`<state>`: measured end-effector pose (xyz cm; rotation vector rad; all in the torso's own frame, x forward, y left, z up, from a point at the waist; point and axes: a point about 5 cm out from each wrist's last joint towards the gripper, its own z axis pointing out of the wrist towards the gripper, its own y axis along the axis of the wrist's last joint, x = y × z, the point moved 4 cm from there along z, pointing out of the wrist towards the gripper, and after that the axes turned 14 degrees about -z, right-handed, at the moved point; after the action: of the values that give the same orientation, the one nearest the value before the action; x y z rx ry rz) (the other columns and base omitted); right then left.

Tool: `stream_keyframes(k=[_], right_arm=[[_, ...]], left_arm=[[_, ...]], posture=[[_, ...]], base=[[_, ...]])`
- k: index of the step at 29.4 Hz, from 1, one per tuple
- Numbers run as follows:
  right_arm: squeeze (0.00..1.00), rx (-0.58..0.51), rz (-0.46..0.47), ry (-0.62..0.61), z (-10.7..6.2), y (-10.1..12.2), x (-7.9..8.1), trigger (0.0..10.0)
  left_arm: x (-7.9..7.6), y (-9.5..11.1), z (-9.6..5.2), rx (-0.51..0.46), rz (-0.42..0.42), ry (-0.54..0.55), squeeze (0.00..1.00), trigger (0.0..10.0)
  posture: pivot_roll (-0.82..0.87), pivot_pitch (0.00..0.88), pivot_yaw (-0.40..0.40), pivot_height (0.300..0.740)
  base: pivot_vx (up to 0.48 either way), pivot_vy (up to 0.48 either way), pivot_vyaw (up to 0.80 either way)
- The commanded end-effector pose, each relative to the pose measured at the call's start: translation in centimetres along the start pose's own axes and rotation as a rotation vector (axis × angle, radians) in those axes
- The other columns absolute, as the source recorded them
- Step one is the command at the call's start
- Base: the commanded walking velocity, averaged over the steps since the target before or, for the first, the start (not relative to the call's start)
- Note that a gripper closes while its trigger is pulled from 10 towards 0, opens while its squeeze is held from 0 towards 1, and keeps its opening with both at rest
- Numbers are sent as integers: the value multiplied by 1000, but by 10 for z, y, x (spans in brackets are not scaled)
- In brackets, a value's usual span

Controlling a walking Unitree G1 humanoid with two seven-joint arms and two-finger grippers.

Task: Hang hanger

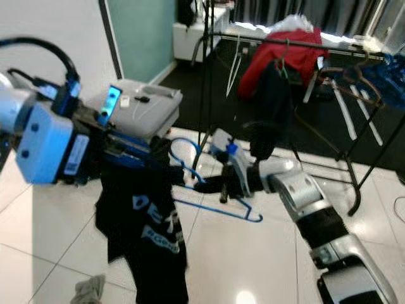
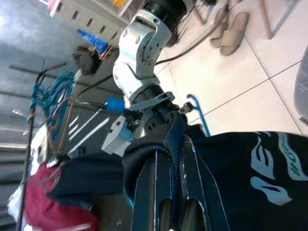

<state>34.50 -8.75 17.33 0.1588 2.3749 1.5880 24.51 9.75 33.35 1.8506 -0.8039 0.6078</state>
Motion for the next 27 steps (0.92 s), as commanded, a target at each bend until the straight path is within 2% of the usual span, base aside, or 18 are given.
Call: stream_keyframes(k=[1, 3, 6, 7, 8, 9, 10, 12, 17, 18, 19, 20, 21, 23, 27], right_arm=[[0, -21, 45, -65, -4, 4, -10, 10000], [0, -401, 271, -287, -4, 51, -45, 10000], [0, -401, 271, -287, -4, 51, -45, 10000], [0, -557, 356, -352, -11, 67, -56, 10000], [0, -557, 356, -352, -11, 67, -56, 10000], [0, -689, 438, -411, -20, 76, -66, 10000], [0, -689, 438, -411, -20, 76, -66, 10000], [0, -882, 552, -495, -37, 85, -80, 10000], [0, -928, 580, -513, -41, 87, -83, 10000], [0, -981, 599, -516, -45, 92, -84, 10000], [0, -981, 599, -516, -45, 92, -84, 10000], [0, -1013, 622, -506, -44, 97, -84, 10000], [0, -1013, 622, -506, -44, 97, -84, 10000], [0, -1039, 656, -471, -38, 108, -80, 10000], [0, -1040, 667, -461, -35, 111, -78, 10000]], left_arm=[[-1, 5, 2, 7, 25, 6, 0, 10000], [-9, -4, 14, 59, -11, 36, 0, 10000], [-9, -4, 14, 59, -11, 36, 0, 10000], [-12, -12, 19, 72, -38, 53, 0, 10000], [-12, -12, 19, 72, -38, 53, 0, 10000], [-16, -21, 26, 79, -74, 67, 0, 10000], [-16, -21, 26, 79, -74, 67, 0, 10000], [-31, -43, 45, 91, -156, 99, 0, 10000], [-37, -49, 51, 92, -179, 109, 0, 10000], [-44, -56, 63, 78, -222, 132, 0, 10000], [-44, -56, 63, 78, -222, 132, 0, 10000], [-53, -61, 79, 59, -264, 146, 0, 10000], [-53, -61, 79, 59, -264, 146, 0, 10000], [-65, -68, 104, 47, -324, 184, 0, 10000], [-67, -69, 110, 48, -335, 194, 0, 10000]], posture=[[40, 0, -71, 740], [42, 0, -68, 740], [42, 0, -68, 740], [40, 0, -68, 740], [40, 0, -68, 740], [40, 0, -66, 740], [40, 0, -66, 740], [35, 0, -67, 740], [35, 0, -67, 740], [30, 0, -64, 740], [30, 0, -64, 740], [27, 0, -62, 740], [27, 0, -62, 740], [24, 0, -60, 740], [25, 0, -59, 740]], base=[[0, 0, 0], [0, 0, 0], [0, 0, 0], [0, 0, 0], [0, 0, 0], [0, 0, 0], [0, 0, 0], [0, 0, 0], [0, 0, 0], [0, 0, 0], [0, 0, 0], [0, 0, 0], [0, 0, 0], [0, 0, 0], [0, 0, 0]])
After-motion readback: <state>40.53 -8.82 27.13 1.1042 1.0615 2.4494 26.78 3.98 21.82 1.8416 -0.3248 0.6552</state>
